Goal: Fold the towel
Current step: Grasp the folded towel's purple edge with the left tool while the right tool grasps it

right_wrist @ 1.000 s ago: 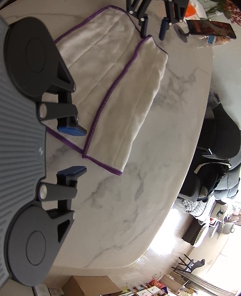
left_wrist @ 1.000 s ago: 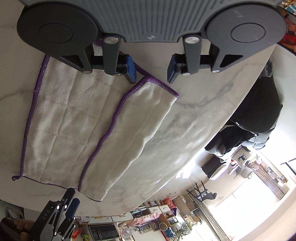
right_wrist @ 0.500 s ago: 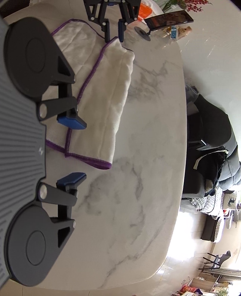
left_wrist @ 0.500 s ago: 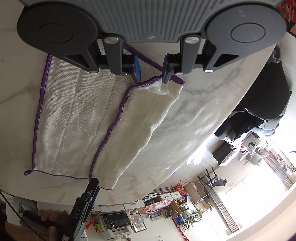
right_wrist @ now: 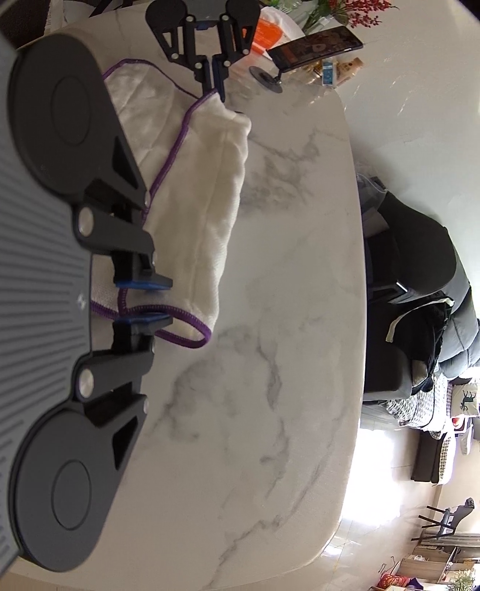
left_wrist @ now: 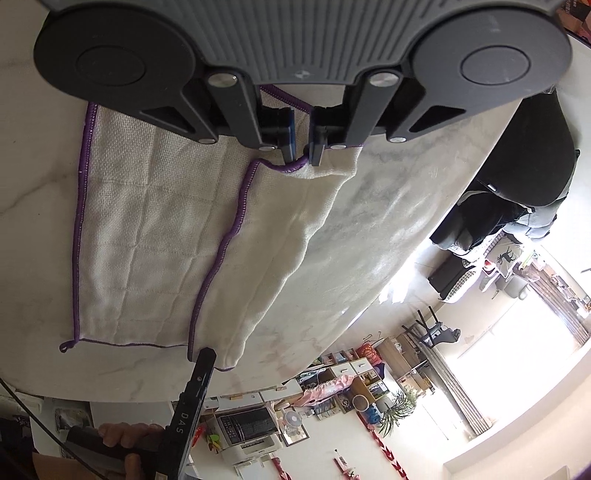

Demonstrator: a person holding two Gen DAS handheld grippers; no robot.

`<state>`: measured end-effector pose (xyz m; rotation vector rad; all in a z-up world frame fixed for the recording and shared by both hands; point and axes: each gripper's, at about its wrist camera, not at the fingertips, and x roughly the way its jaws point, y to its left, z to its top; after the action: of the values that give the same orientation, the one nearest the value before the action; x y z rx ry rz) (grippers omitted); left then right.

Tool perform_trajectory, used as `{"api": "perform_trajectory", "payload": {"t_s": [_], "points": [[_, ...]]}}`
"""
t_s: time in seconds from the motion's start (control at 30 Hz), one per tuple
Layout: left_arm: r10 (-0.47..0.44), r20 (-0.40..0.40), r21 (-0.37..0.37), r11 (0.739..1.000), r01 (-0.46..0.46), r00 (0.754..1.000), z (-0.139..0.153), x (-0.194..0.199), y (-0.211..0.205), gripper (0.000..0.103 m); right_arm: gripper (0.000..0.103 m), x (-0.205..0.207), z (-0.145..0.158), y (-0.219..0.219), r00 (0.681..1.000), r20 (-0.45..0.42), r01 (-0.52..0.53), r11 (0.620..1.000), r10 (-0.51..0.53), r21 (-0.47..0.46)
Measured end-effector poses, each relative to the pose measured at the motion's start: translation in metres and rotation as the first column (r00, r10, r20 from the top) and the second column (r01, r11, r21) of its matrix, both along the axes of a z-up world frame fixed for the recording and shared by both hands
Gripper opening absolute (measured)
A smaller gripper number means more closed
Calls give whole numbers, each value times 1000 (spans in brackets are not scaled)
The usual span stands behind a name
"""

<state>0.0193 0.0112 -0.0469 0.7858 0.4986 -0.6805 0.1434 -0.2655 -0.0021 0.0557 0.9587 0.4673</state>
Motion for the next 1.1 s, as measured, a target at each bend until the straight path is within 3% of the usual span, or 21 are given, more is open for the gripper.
{"api": "perform_trajectory", "payload": {"t_s": [0.27,0.43,0.53,0.6,0.73,0.83,0.93,1.0,1.1], "points": [[49,-18,-141,989,-51,999,15,2,8,6,14,-12,17,-1,1000,13,9,1000,-9,25],[15,-75,-116,993,-24,997,12,-2,4,9,18,-18,21,-1,1000,-9,5,999,-4,53],[16,-142,-113,993,-32,990,7,4,3,17,20,-7,9,1,999,-32,1,998,1,55],[40,-182,-133,989,-65,983,4,6,5,37,20,-7,6,4,999,-41,-3,999,5,53],[106,-262,-190,969,-159,959,7,11,14,51,23,-6,2,6,999,-50,-6,999,9,49],[161,-357,-244,935,-258,920,11,17,26,51,23,-6,0,7,998,-56,-8,999,10,46],[191,-525,-310,865,-394,830,14,28,43,52,24,-6,-2,7,998,-55,-8,999,10,47],[192,-627,-356,791,-497,755,13,37,56,51,26,-6,-2,8,998,-55,-9,999,12,48],[181,-687,-408,706,-580,703,14,43,69,51,26,-5,-2,8,998,-55,-11,999,14,50]]}}
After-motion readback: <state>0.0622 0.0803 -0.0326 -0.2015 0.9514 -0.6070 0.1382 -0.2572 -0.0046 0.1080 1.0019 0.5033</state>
